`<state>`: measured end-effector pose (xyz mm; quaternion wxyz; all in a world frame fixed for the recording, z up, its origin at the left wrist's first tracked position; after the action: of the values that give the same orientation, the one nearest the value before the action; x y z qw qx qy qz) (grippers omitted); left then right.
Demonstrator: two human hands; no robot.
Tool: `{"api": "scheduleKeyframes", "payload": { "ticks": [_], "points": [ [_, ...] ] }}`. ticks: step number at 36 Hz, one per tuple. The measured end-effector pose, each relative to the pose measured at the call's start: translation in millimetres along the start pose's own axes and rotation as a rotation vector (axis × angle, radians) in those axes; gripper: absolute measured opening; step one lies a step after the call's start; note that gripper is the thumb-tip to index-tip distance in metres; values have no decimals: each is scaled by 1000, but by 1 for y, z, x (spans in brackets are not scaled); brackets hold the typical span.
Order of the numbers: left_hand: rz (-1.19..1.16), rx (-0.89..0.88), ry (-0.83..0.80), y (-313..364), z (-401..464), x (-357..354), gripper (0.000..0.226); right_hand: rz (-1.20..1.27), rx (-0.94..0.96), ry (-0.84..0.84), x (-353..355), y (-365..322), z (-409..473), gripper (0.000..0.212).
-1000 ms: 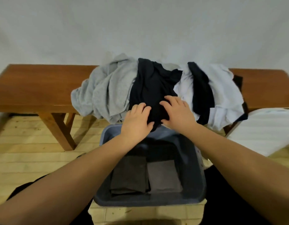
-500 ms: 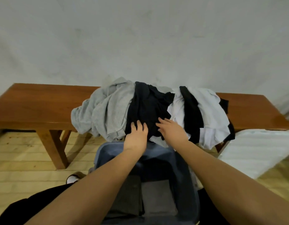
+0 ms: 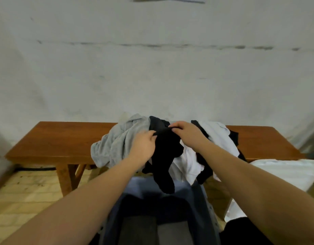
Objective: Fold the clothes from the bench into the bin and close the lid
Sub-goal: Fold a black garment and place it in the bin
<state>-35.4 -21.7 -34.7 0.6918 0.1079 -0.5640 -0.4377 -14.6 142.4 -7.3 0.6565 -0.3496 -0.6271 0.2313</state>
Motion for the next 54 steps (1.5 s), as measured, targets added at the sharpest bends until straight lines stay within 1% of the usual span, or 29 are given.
{"api": "scheduleKeyframes", "payload": {
  "ticks": [2,5,7,8,9,10,11,12,13,17,20,21,23,24,26,28,29,31,32,34,35,36,38,40,43,47,49,51,54],
  "points": [
    [-128,95,-11,9,8,18,25,119,6,18,10,-17,-3,28],
    [-383,196,38,22,16,42,19,149,35,46,23,-45,-6,29],
    [-543,218,79,40,19,62,17,160,61,42,35,-68,-12,26],
    [-608,227,86,48,20,69,18,171,80,28,39,-77,-15,21],
    [-662,222,92,58,23,79,19,156,112,26,45,-90,-20,14],
    [-692,216,90,65,25,87,20,110,147,28,50,-100,-25,12],
    [-694,197,86,73,27,96,21,37,181,41,55,-110,-29,19],
    [-665,169,80,81,28,105,22,-49,212,63,60,-118,-32,25],
    [-612,134,72,88,30,114,21,-121,237,88,65,-125,-36,27],
    [-232,-36,27,117,28,144,8,-251,282,156,86,-140,-44,16],
    [-73,-94,-58,131,22,157,22,-364,322,210,96,-149,-51,14],
    [19,-112,-103,134,21,158,25,-366,322,222,100,-151,-54,13],
    [262,-169,-178,137,19,160,32,-288,283,234,107,-149,-54,11],
    [362,-196,-198,138,17,161,37,-188,244,212,110,-146,-53,11],
    [437,-225,-189,139,14,166,41,140,176,78,107,-139,-51,13],
    [366,-214,-130,141,11,175,31,452,124,-79,97,-137,-51,16],
    [297,-201,-85,142,10,179,25,550,104,-118,94,-136,-51,18],
    [148,-179,-27,147,9,186,18,652,73,-107,88,-134,-52,24],
    [87,-163,-21,148,7,186,18,654,62,-78,85,-133,-53,29],
    [-13,-107,-30,148,5,185,24,599,59,-39,77,-136,-57,48],
    [-56,-76,-28,147,3,185,27,566,72,-47,71,-138,-61,58],
    [-109,-49,-19,146,2,186,28,533,92,-69,66,-141,-66,63],
    [-245,5,6,143,-1,188,30,440,135,-109,57,-144,-73,57],
    [-316,39,9,141,-4,187,29,282,158,-100,52,-143,-80,50],
    [-278,27,-7,140,-9,184,32,81,142,5,53,-135,-84,37],
    [-295,33,-21,136,-14,182,35,-121,101,76,47,-113,-82,13],
    [-300,35,-21,133,-16,184,37,-162,53,116,49,-93,-77,5],
    [-341,61,0,126,-18,189,41,-177,3,136,52,-73,-74,2],
    [-399,98,30,113,-20,198,35,-159,-86,122,57,-44,-73,8]
  ]
}}
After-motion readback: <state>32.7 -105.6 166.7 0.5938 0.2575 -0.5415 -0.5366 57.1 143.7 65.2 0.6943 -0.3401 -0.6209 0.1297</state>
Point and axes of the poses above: each hand's wrist, its own z-axis towards the middle knuckle, its own x-axis out of the back of the hand, y = z × x, the point moved 8 cm from there along z, towards the middle knuckle, and after that the axes turned 8 degrees about -x, right-handed, at the moved point
